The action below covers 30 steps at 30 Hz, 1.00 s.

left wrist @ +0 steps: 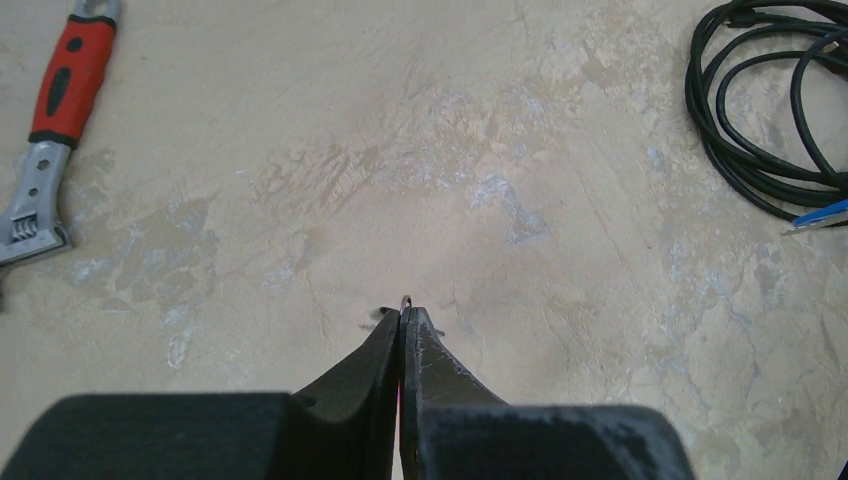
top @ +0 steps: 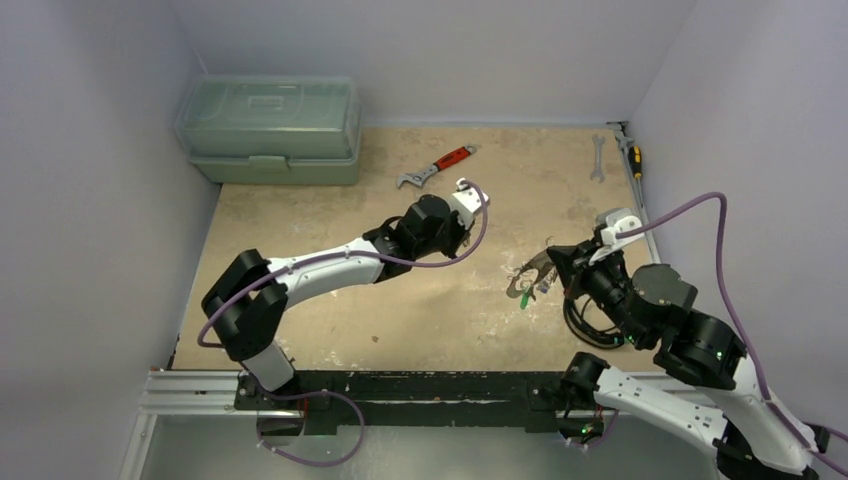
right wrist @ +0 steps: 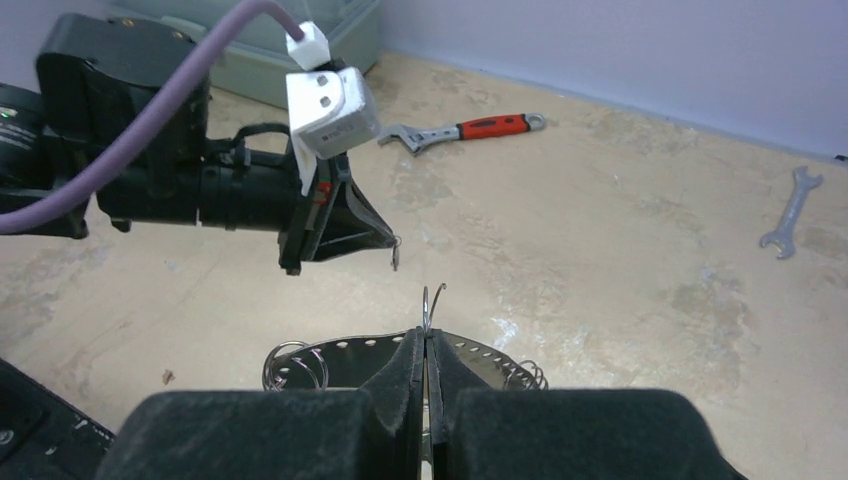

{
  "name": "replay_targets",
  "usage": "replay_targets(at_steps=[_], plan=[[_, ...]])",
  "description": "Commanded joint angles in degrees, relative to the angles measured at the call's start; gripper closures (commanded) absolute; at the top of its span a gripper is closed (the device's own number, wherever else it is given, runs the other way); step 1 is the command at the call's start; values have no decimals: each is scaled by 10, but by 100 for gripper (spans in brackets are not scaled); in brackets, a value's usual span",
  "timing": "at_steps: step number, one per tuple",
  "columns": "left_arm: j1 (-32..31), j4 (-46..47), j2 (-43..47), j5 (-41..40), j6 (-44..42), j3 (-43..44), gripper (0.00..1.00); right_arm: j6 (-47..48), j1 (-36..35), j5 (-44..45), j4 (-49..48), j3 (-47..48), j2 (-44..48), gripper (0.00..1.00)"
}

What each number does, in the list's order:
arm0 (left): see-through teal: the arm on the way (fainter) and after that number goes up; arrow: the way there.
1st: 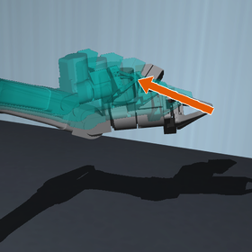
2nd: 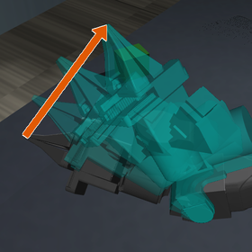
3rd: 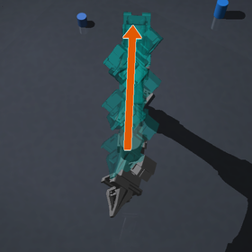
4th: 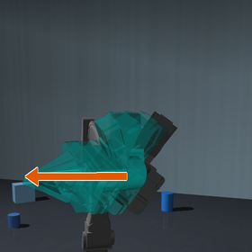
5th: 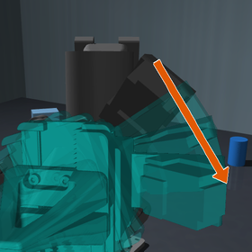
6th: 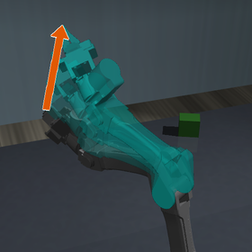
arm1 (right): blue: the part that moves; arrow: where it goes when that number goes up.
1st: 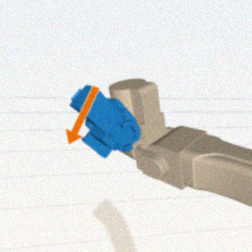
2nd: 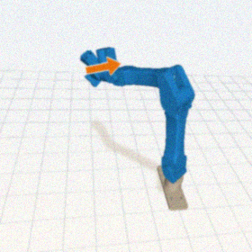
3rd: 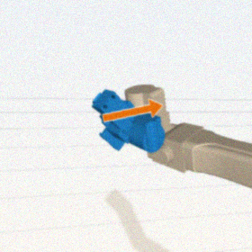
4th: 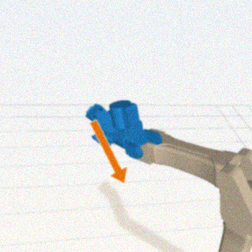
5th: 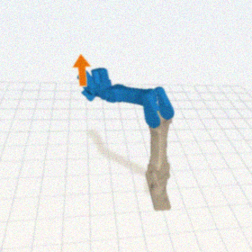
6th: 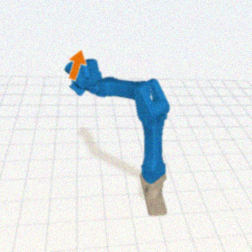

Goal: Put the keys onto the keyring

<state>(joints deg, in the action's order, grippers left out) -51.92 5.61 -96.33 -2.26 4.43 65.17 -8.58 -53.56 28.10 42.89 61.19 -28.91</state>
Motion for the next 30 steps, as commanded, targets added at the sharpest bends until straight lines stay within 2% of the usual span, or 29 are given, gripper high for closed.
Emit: replay_targets(at_steps=[1,5,12,19,24,30], plan=[[1,20,62,4,-34,-21,100,-1,0,-23,-71,-14,-10,100],[4,-24,78,-41,-40,-15,100,1,0,-41,-95,-31,-15,100],[31,-52,127,-33,-70,-22,100,15,0,-60,-130,-55,-31,100],[110,-73,198,115,-112,-30,100,54,0,-106,-169,-81,-47,100],[113,14,268,168,-150,-107,100,98,1,-147,-213,-106,-50,100],[113,36,310,235,-177,-145,100,187,0,-235,-238,-120,-69,100]])
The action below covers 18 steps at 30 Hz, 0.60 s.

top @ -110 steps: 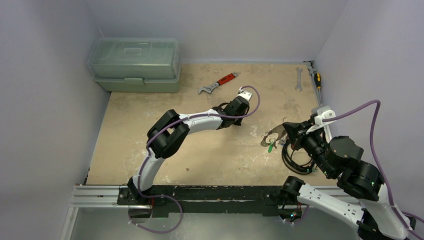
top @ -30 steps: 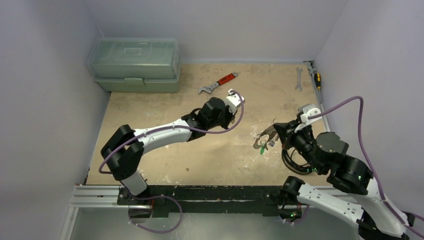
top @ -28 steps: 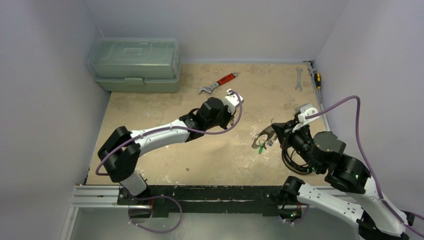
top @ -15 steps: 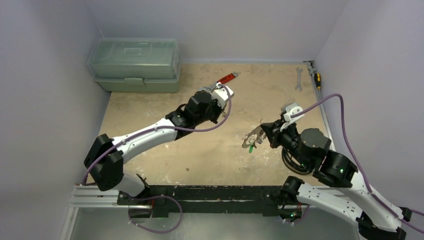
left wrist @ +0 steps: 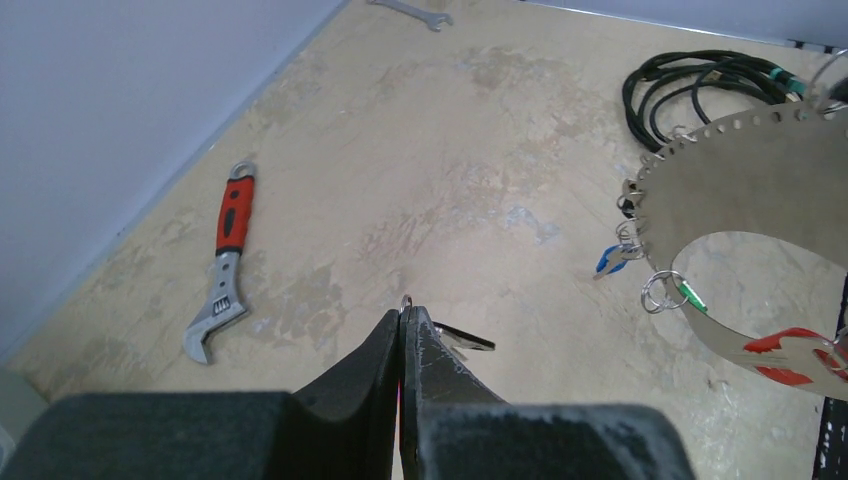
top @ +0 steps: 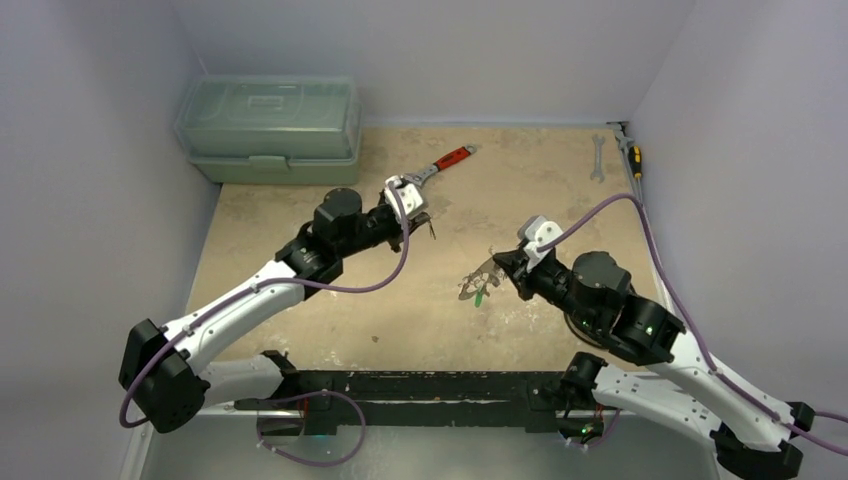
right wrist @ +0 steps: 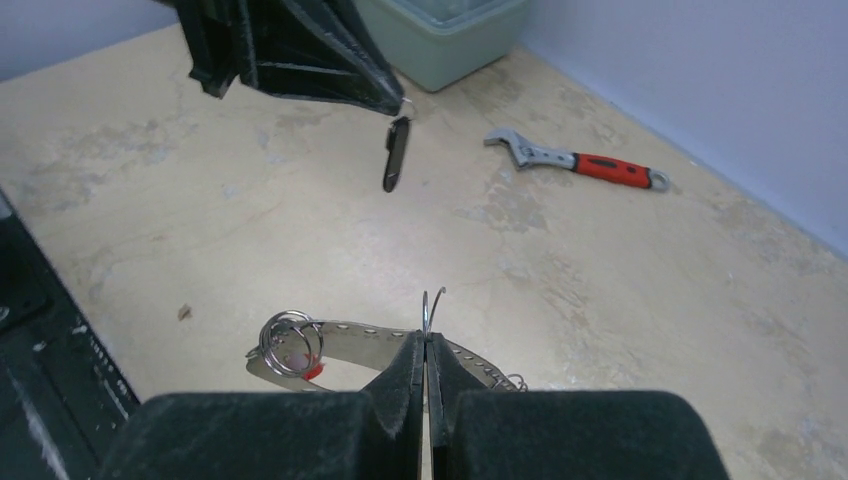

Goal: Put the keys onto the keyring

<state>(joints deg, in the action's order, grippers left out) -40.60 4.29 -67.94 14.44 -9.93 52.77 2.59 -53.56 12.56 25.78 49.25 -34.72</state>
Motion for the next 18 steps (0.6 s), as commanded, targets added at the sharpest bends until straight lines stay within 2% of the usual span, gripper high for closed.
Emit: replay_targets(at_steps=[1,10,18], plan=[[0,57,34,78,-38,-29,100,87,0,-96,-71,-3,-11,100],[0,97,102,179,-82,-93,100,166,0,-193,-113,-29,-14,100],[0,114,117,197,-85,-111,100,150,0,-243,-175,-45,-25,100]])
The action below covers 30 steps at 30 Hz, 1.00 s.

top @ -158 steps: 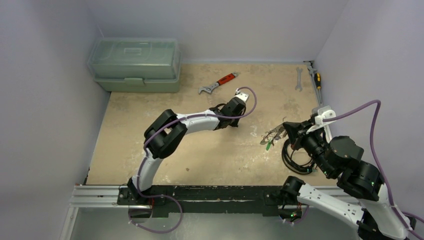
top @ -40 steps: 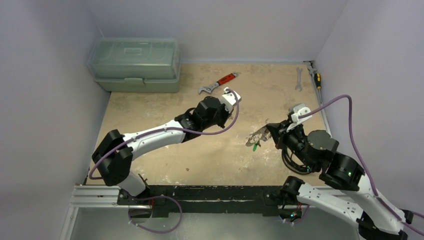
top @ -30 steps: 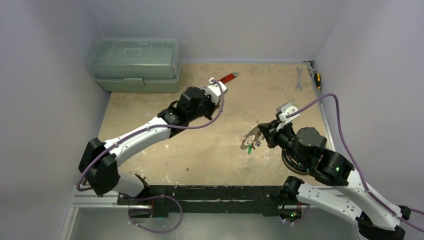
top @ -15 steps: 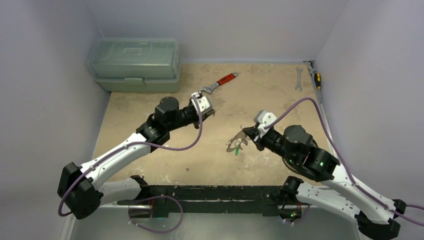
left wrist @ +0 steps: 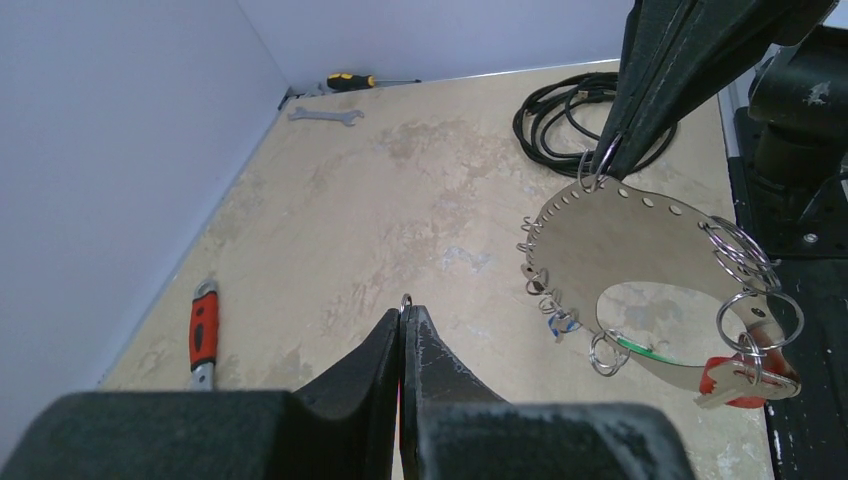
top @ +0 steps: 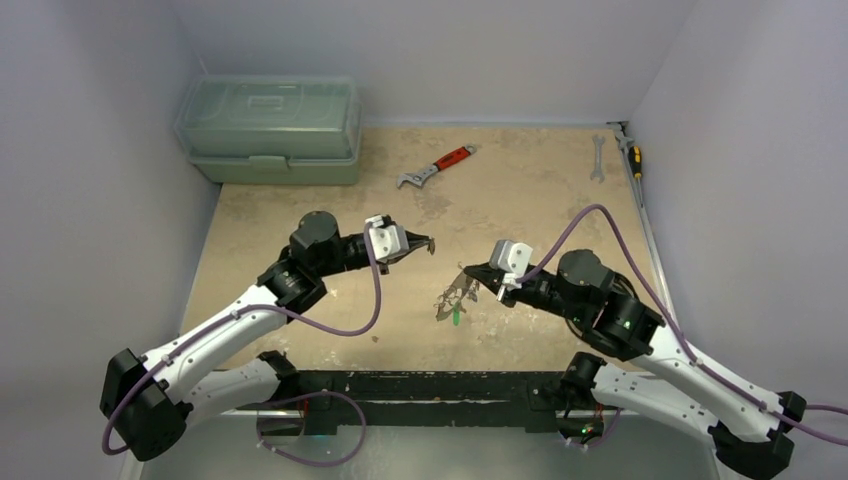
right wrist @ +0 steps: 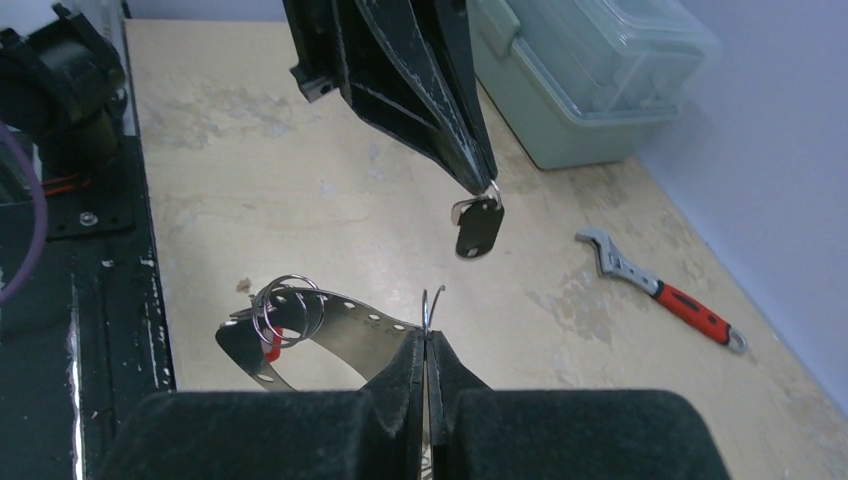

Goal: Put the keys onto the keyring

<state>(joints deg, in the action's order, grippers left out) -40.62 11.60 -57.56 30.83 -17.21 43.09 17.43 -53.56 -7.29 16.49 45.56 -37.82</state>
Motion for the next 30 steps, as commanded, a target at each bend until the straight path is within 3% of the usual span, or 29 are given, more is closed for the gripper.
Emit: replay_targets(at_steps=[1,7,21,30], plan=[[0,45,14,43,-16,-17,100,-6,0,-49,-94,-13,5,100],[-1,82,20,80,-20,-34,100,-20,0,-71,-106,-8,-25,100],[-1,52,27,164,-53,-33,100,-48,0,-126,-115,-11,-29,100],[-1,40,31,170,-62,-30,100,-53,0,-128,-97,-1,-47,100]])
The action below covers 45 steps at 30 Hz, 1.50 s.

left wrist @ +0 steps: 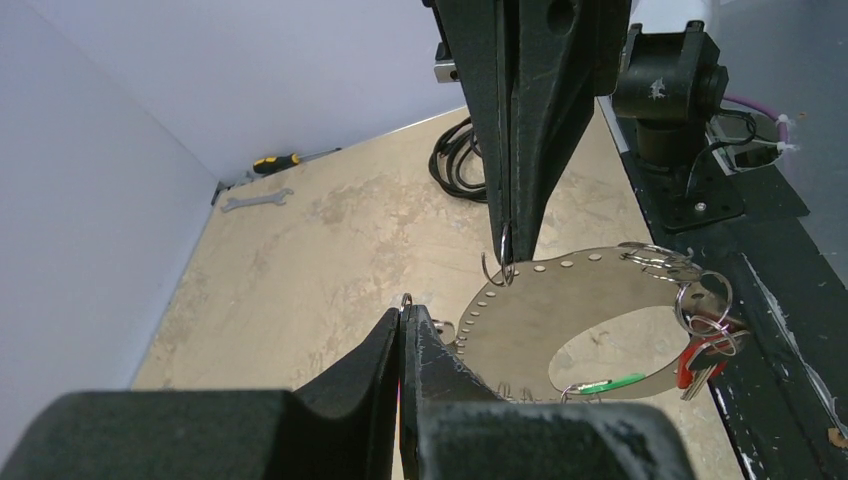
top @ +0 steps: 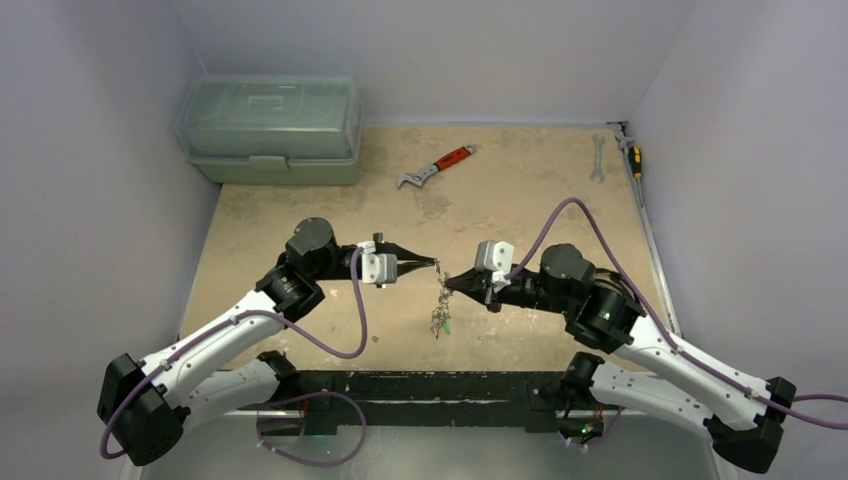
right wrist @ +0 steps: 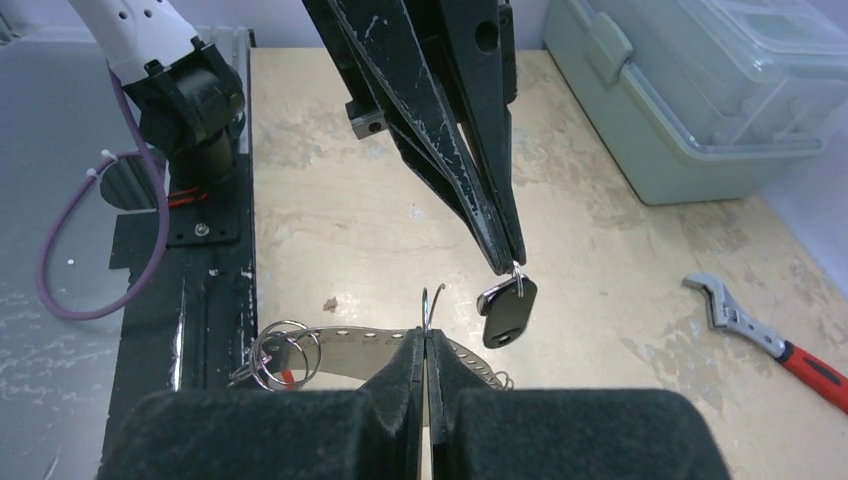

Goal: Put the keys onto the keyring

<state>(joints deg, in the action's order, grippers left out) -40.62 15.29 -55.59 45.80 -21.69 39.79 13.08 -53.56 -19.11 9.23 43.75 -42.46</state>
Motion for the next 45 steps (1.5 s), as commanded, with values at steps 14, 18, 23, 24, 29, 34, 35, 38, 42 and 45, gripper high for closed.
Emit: replay_targets(at_steps=[14,18,23,24,29,34,35,38,42,45], plan=[[-1,-17,13,49,-27,9,100,-17,1,13,-15,21,-13,100],[-1,-21,14,55,-28,10,100,-18,1,15,-14,21,-14,100],[-1,-24,14,56,-28,12,100,-18,1,18,-13,23,-17,100],[-1,-25,14,56,-28,12,100,-18,1,18,-13,23,-17,100],[-1,-25,15,60,-28,13,100,-20,0,15,-12,22,-18,100],[-1,-27,20,55,-24,15,100,-29,1,-9,-11,24,-20,100],[-1,-28,21,53,-24,16,100,-29,0,-13,-9,24,-22,100],[-1,-31,23,50,-25,17,100,-28,1,-15,-5,28,-27,100],[-1,-36,26,47,-30,19,100,-30,1,-17,-4,28,-26,100],[-1,-39,27,34,-35,19,100,-32,1,-24,-1,29,-28,100]])
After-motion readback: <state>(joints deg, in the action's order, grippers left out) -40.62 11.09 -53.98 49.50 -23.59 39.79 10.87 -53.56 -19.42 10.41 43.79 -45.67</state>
